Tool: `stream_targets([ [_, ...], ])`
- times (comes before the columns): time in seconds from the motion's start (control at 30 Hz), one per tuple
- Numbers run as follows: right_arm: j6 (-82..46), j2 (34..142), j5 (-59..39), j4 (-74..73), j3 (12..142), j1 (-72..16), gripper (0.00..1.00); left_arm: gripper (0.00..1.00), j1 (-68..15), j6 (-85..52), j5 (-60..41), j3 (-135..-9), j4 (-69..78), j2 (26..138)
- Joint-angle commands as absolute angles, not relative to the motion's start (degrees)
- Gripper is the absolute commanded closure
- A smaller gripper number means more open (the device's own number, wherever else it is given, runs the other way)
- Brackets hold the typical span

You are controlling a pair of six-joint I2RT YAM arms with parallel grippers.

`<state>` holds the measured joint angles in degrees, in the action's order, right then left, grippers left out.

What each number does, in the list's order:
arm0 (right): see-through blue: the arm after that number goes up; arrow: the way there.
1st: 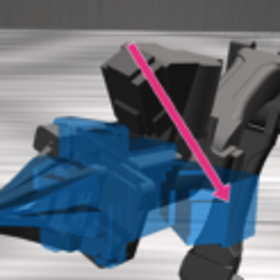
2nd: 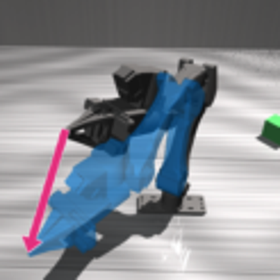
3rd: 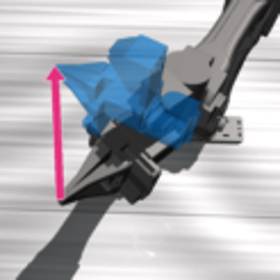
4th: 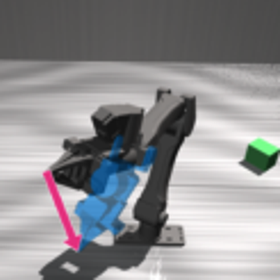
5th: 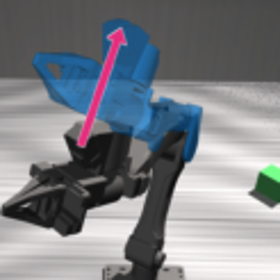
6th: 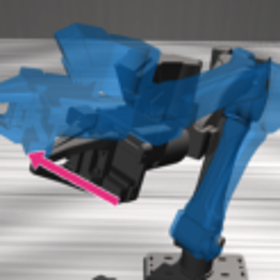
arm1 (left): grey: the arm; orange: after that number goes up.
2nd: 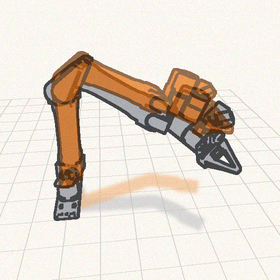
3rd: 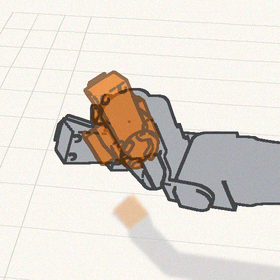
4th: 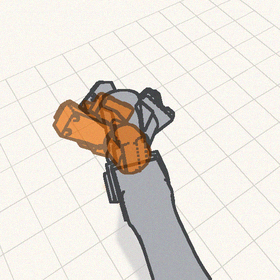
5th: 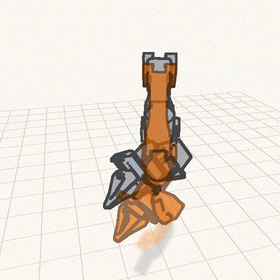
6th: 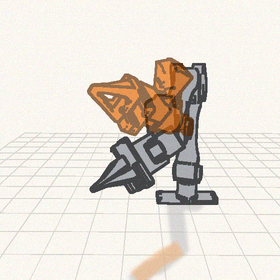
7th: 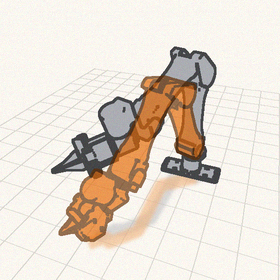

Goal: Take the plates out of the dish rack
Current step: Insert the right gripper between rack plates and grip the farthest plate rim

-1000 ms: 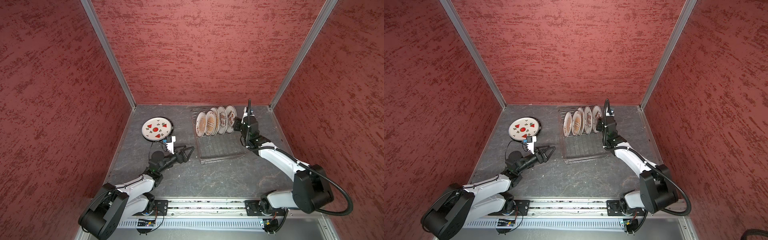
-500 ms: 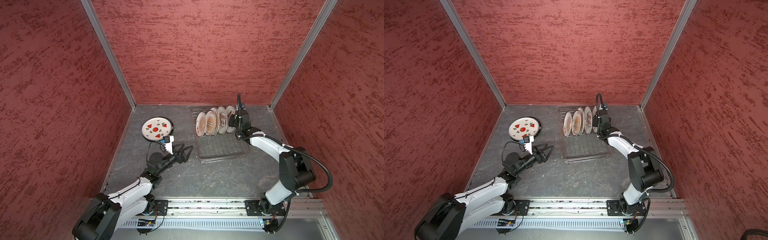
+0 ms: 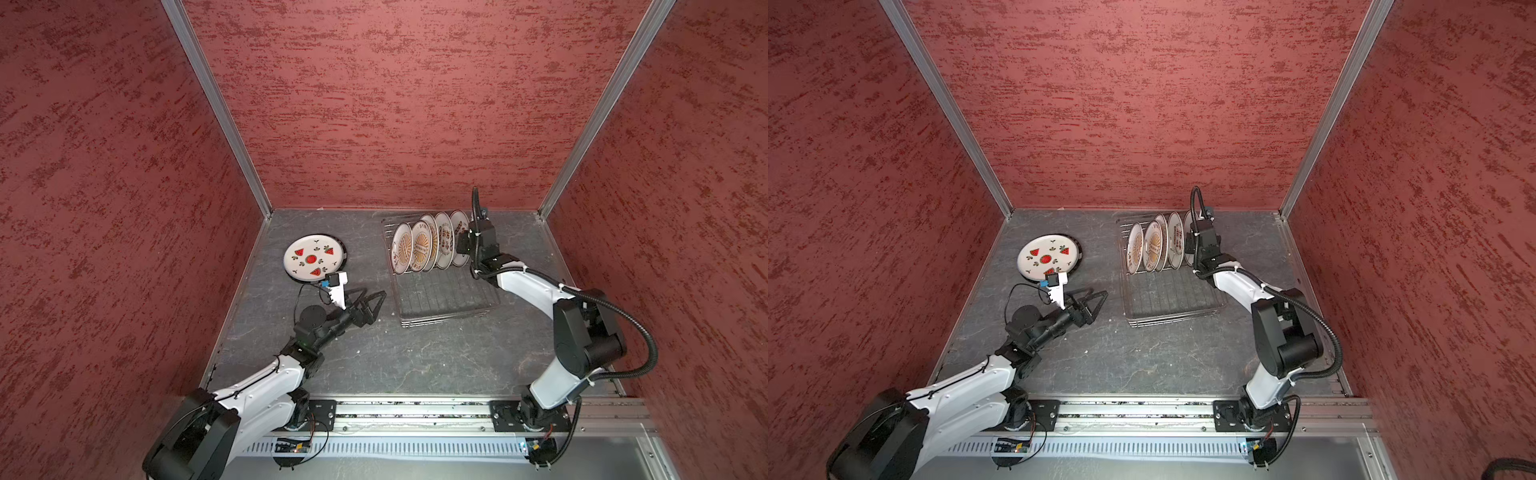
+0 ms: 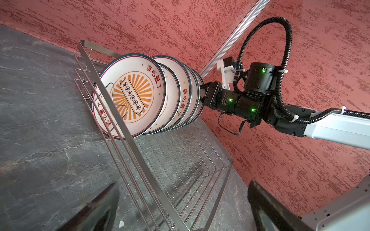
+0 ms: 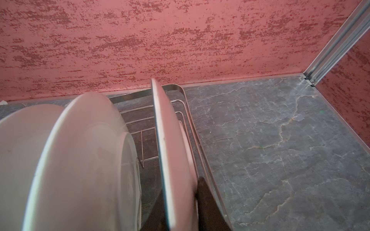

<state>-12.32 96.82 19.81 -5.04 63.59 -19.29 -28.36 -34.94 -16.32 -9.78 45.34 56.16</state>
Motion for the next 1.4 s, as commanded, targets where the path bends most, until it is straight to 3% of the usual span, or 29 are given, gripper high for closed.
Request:
stream_targets([
  [0.0,-11.8,97.8,21.4,-7.0,64.1,-19.2,0.81,0.00,-28.9,-33.3,-14.7,-10.4,45.8,56.9],
  [0.67,-8.4,90.9,24.1,-10.2,63.4,-21.7,0.87,0.00,-29.5,-34.1,-15.0,-10.4,46.9,58.2],
  [1.0,-6.6,85.6,33.9,-7.9,62.1,-24.2,0.88,0.01,-29.9,-34.2,-14.7,-10.4,46.9,57.9],
  [1.37,-9.5,68.9,35.6,-5.6,52.4,-25.8,0.89,0.00,-30.2,-34.5,-15.3,-10.1,45.9,56.4],
])
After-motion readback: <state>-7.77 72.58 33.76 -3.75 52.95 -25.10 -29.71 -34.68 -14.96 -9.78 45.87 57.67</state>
